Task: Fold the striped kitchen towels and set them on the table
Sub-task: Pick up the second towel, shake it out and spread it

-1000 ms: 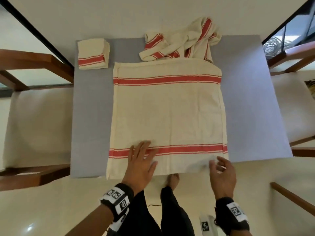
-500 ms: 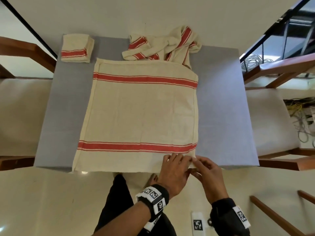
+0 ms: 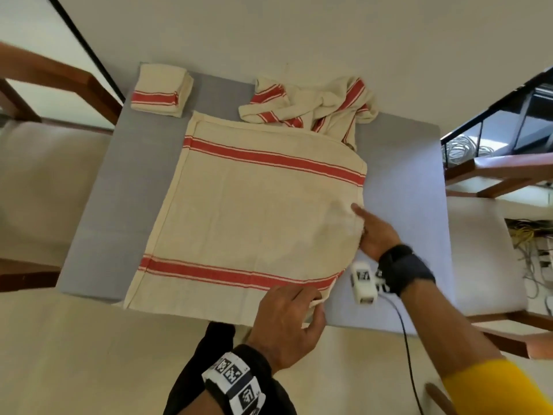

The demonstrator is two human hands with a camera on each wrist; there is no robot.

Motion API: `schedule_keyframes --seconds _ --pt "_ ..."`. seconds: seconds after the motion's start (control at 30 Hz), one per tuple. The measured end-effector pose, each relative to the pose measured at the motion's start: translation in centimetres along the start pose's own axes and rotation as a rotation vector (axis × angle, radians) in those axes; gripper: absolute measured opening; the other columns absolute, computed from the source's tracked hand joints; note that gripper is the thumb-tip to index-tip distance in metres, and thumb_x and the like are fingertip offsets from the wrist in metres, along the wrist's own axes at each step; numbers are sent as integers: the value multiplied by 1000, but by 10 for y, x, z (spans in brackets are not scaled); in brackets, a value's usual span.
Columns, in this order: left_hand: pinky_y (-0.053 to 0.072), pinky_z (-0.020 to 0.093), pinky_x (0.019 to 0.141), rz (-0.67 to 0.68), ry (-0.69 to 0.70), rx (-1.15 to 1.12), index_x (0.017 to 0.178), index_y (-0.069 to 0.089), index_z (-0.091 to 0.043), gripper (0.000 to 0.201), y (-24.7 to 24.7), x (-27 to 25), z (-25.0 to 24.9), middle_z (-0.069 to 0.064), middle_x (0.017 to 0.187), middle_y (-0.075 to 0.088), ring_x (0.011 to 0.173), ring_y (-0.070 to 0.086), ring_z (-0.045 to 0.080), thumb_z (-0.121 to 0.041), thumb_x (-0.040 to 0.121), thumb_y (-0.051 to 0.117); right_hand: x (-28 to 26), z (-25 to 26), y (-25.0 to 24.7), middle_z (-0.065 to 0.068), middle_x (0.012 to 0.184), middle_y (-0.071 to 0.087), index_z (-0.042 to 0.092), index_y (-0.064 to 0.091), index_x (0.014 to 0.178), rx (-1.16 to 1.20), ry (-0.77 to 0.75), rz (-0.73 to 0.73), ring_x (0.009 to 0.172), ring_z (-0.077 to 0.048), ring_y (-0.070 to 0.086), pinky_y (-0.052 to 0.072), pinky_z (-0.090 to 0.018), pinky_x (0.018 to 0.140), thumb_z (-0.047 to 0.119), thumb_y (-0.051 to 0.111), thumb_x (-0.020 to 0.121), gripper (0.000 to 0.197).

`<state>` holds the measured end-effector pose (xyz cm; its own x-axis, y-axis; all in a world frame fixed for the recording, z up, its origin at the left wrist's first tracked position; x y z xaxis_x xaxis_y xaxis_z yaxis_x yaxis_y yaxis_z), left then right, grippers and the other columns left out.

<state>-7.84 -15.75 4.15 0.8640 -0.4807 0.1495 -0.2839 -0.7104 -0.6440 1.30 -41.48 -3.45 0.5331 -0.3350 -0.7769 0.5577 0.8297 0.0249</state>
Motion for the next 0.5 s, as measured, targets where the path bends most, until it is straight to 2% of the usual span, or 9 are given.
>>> schedule_keyframes --seconds 0.07,0.13,0.17,0.23,0.3,0.33,0.43,0.47,0.5 --pt "46 29 71 -54 -66 1 100 72 -20 14 -12 0 13 -6 86 67 77 59 17 -28 90 65 30 28 -1 -22 129 70 1 65 127 -61 -38 -97 113 -34 71 60 -41 81 22 73 95 40" --pt "45 29 71 -73 -135 -9 105 73 -19 17 -25 -7 27 -5 86 66 76 58 17 -26 93 62 39 54 1 -29 136 63 -2 59 127 -162 -104 -184 96 -25 70 59 -31 67 9 63 98 31" --pt "45 28 71 -76 -177 -13 108 73 -19 19 -33 -15 38 -6 85 65 76 57 17 -25 94 60 38 66 9 -30 135 61 -2 54 135 -200 -168 -224 86 -20 68 59 -27 63 2 60 97 39" --pt "45 28 70 -76 -244 -10 117 72 -21 27 -48 -26 58 -7 83 63 74 55 15 -24 95 57 27 87 24 -23 113 66 9 47 143 -174 -268 -262 77 -16 63 59 -26 67 -6 60 95 52" --pt "45 30 66 -88 -285 12 120 71 -23 29 -60 -33 72 -8 78 59 70 52 14 -23 95 56 19 100 40 -12 97 65 18 50 140 -162 -336 -208 73 -16 61 57 -28 71 -7 62 94 54" --pt "44 32 64 -106 -307 21 118 70 -24 27 -66 -37 77 -8 74 57 68 50 14 -23 94 57 17 103 54 -10 93 66 16 55 137 -179 -348 -160 70 -15 62 56 -26 69 -7 63 93 50" --pt "43 35 58 -138 -368 50 100 62 -27 10 -75 -51 77 -7 69 52 64 47 15 -22 93 57 16 113 84 -8 83 73 -1 66 123 -224 -412 -59 64 -15 64 55 -25 67 -6 63 92 32" --pt "44 36 57 -146 -422 53 93 60 -25 5 -75 -57 78 -7 68 51 63 46 15 -24 93 55 15 119 95 -10 85 73 -5 67 121 -254 -435 -41 67 -17 64 55 -26 68 -4 64 92 30" --pt "45 38 55 -178 -501 50 88 59 -23 10 -77 -68 81 -6 66 51 61 46 16 -26 94 53 14 124 112 -13 90 73 -5 69 120 -296 -458 -9 71 -20 65 55 -28 68 -1 64 92 29"
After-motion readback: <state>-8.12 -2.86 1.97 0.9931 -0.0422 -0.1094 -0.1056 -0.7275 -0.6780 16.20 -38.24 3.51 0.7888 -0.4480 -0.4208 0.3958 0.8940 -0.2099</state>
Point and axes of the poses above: each hand's wrist, its own x-axis towards the middle knuckle, its own y-axis out of the palm, z = x × y, the point moved 6 cm from there along x, towards the middle knuckle
